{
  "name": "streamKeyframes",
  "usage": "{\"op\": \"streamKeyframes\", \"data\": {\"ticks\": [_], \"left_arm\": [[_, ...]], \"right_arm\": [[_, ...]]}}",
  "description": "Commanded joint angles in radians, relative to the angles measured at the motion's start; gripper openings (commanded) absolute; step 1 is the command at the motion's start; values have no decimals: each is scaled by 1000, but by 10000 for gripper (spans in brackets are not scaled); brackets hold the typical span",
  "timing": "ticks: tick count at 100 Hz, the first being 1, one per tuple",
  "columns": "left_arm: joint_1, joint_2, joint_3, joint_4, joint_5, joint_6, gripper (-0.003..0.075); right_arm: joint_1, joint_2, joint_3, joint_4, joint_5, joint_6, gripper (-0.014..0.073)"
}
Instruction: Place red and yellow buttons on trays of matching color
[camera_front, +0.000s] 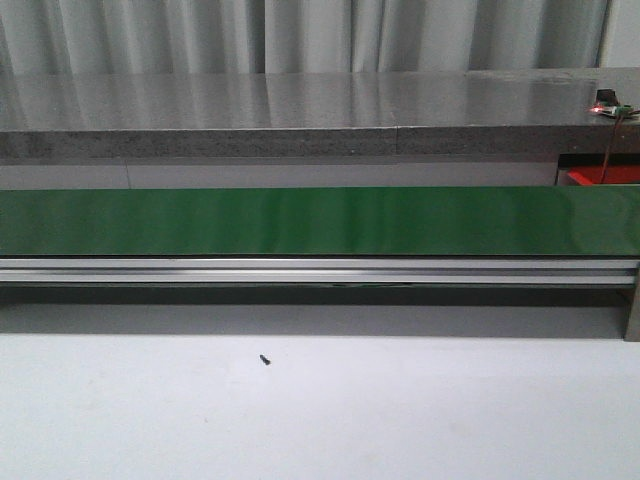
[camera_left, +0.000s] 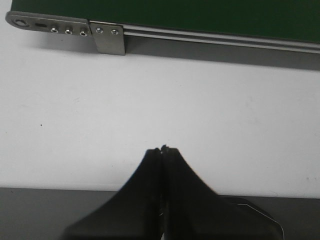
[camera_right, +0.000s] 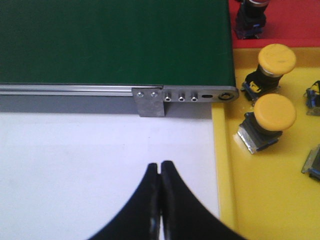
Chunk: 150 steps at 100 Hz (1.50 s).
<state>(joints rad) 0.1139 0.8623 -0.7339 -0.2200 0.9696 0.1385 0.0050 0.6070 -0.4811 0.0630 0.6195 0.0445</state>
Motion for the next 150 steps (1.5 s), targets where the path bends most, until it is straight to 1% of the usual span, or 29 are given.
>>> {"op": "streamKeyframes", "data": {"ticks": [1, 127, 150], "left_arm": [[-7, -7, -26, -15, -44, 3, -20], [-7, -7, -26, -15, -45, 3, -20], [-5, -7, -26, -20, -91, 1, -20]], "right_arm": [[-12, -2, -26, -7, -78, -15, -67], [-12, -2, -26, -15, -76, -15, -67], [-12, -2, -26, -15, -76, -15, -67]]}}
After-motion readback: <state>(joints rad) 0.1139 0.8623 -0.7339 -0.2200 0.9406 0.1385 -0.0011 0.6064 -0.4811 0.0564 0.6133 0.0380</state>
